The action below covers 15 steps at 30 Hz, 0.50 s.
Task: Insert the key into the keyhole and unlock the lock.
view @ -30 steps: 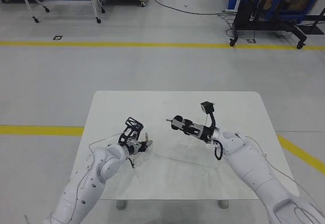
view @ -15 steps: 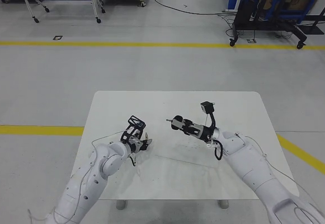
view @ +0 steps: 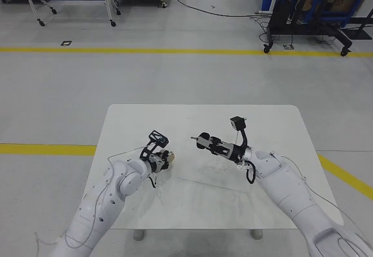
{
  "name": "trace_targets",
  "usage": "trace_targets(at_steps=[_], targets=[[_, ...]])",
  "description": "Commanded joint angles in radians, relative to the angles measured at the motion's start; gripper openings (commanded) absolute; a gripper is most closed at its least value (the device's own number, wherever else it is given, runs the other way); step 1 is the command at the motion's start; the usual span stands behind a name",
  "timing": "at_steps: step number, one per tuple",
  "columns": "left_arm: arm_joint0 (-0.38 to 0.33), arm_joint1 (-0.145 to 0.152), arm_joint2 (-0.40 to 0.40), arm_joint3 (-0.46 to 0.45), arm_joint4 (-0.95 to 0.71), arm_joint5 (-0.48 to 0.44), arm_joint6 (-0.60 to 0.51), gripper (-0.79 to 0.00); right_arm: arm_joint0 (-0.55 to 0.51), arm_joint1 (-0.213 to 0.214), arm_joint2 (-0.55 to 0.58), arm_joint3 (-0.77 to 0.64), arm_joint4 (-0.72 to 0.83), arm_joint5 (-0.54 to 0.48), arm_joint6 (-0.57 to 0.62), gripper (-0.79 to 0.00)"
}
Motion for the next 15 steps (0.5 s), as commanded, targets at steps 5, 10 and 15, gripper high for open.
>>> trace_targets(at_steps=[5,10,15], targets=[[-0.018,-0.002,0.004,0.015,0.013,-0.005,0.003,-0.785,0.0,0.0,0.0,0.0,0.0,0.0,0.0,-0.785],[-0.027,-0.006,0.011,0.03,0.009,-0.013,0.013,-0.634,0.0,0.0,0.0,0.0,0.0,0.0,0.0,-0.785],[-0.043,-0.011,0.021,0.05,0.003,-0.014,0.017,-0.526,0.0,0.0,0.0,0.0,0.0,0.0,0.0,-0.785]])
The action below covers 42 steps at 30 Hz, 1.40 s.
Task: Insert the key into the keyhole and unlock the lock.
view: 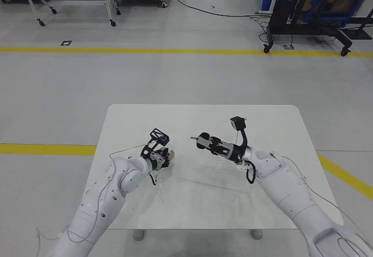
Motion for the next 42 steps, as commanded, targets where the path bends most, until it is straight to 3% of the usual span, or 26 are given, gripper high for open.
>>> trace_targets(at_steps=[1,6,7,10,21,25,29,37,40,42], targets=[[-0.005,-0.002,0.002,0.005,-0.004,0.0,0.002,-0.508,0.0,0.0,0.0,0.0,0.0,0.0,0.0,-0.785],[-0.016,-0.005,0.007,0.023,-0.007,-0.003,0.005,-0.536,0.0,0.0,0.0,0.0,0.0,0.0,0.0,-0.785],[-0.018,-0.006,0.009,0.026,-0.005,-0.003,0.005,-0.573,0.0,0.0,0.0,0.0,0.0,0.0,0.0,-0.785],[-0.024,-0.009,0.018,0.034,-0.002,0.001,0.002,-0.785,0.0,0.0,0.0,0.0,0.0,0.0,0.0,-0.785],[-0.023,-0.008,-0.004,0.015,-0.014,-0.013,0.019,-0.785,0.0,0.0,0.0,0.0,0.0,0.0,0.0,-0.785],[-0.012,-0.006,-0.056,0.02,-0.165,-0.061,0.066,-0.785,0.0,0.0,0.0,0.0,0.0,0.0,0.0,-0.785],[-0.003,0.002,-0.134,0.051,-0.372,-0.191,0.091,-0.785,0.0,0.0,0.0,0.0,0.0,0.0,0.0,-0.785],[-0.003,0.003,-0.14,0.052,-0.376,-0.199,0.093,-0.785,0.0,0.0,0.0,0.0,0.0,0.0,0.0,-0.785],[-0.001,-0.003,-0.154,0.075,-0.56,-0.196,0.076,-0.785,-0.01,-0.008,-0.013,-0.022,0.001,0.044,-0.04,-0.785],[-0.035,-0.011,-0.16,0.134,-0.765,-0.179,-0.011,-0.785,-0.003,-0.02,-0.027,-0.01,0.029,0.047,-0.078,-0.785]])
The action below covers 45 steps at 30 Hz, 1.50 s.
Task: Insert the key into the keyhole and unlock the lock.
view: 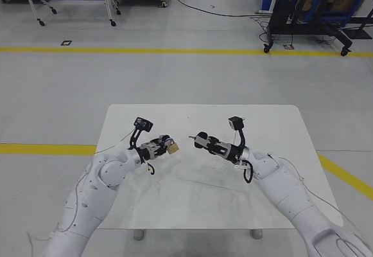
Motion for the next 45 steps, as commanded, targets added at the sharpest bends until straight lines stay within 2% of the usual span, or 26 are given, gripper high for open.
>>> trace_targets(at_steps=[1,3,5,11,15,26,29,32,37,41,45], targets=[[-0.033,-0.011,0.007,0.079,-0.36,0.034,-0.146,-0.785,0.007,-0.012,-0.016,0.014,0.036,-0.01,-0.031,-0.785],[-0.107,-0.025,0.007,0.19,-0.623,0.121,-0.311,-0.785,0.021,-0.03,-0.038,0.05,0.093,-0.025,-0.065,-0.785],[-0.146,-0.034,0.022,0.258,-0.721,0.164,-0.402,-0.785,0.032,-0.041,-0.051,0.077,0.111,-0.031,-0.083,-0.785],[-0.238,-0.079,0.07,0.47,-0.981,0.233,-0.538,-0.785,0.035,-0.059,-0.042,0.131,0.109,-0.049,-0.156,-0.785],[-0.28,-0.107,0.103,0.551,-1.069,0.25,-0.586,-0.785,0.021,-0.058,-0.032,0.125,0.111,-0.049,-0.163,-0.785],[-0.276,-0.108,0.104,0.55,-1.068,0.256,-0.58,-0.785,0.021,-0.058,-0.032,0.125,0.111,-0.049,-0.163,-0.785],[-0.242,-0.108,0.106,0.517,-1.069,0.354,-0.486,-0.785,0.021,-0.058,-0.032,0.125,0.111,-0.049,-0.163,-0.785],[-0.211,-0.113,0.103,0.466,-1.12,0.461,-0.437,-0.785,0.01,-0.055,-0.019,0.11,0.097,-0.022,-0.181,-0.785],[-0.198,-0.124,0.117,0.392,-1.162,0.6,-0.345,-0.785,-0.068,-0.024,0.051,-0.003,0.135,0.144,-0.15,-0.785],[-0.22,-0.139,0.141,0.361,-1.172,0.655,-0.263,-0.785,-0.204,0.025,0.164,-0.223,0.078,0.328,-0.112,-0.785],[-0.243,-0.152,0.155,0.374,-1.186,0.657,-0.215,-0.785,-0.348,0.06,0.276,-0.444,0.017,0.467,-0.12,-0.785]])
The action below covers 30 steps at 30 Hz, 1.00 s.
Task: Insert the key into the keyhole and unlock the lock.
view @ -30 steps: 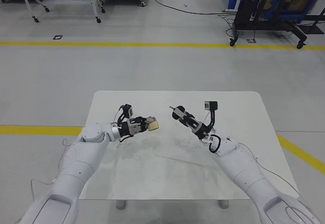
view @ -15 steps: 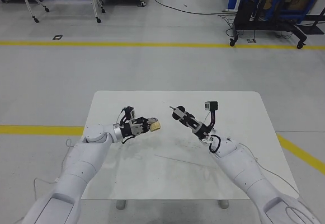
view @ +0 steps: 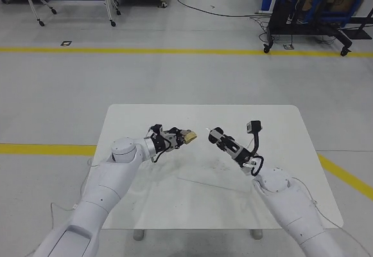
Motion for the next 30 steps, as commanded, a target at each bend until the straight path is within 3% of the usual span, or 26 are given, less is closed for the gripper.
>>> trace_targets(at_steps=[1,2,19,27,30], targets=[[-0.01,-0.005,0.003,0.012,-0.007,-0.011,0.014,-0.785,-0.071,0.012,0.049,-0.115,-0.028,0.069,-0.007,-0.785],[-0.013,-0.008,-0.002,0.023,-0.02,-0.029,0.018,-0.785,-0.102,0.017,0.068,-0.165,-0.036,0.096,-0.006,-0.785],[-0.015,-0.008,-0.004,0.03,-0.027,-0.035,0.017,-0.785,-0.103,0.017,0.069,-0.165,-0.037,0.101,-0.01,-0.785],[-0.015,-0.008,-0.004,0.03,-0.027,-0.035,0.017,-0.785,-0.074,0.013,0.027,-0.224,0.016,0.523,0.067,-0.785],[-0.015,-0.008,-0.004,0.03,-0.027,-0.035,0.017,-0.785,-0.064,0.01,0.004,-0.253,-0.008,0.621,0.041,-0.785]])
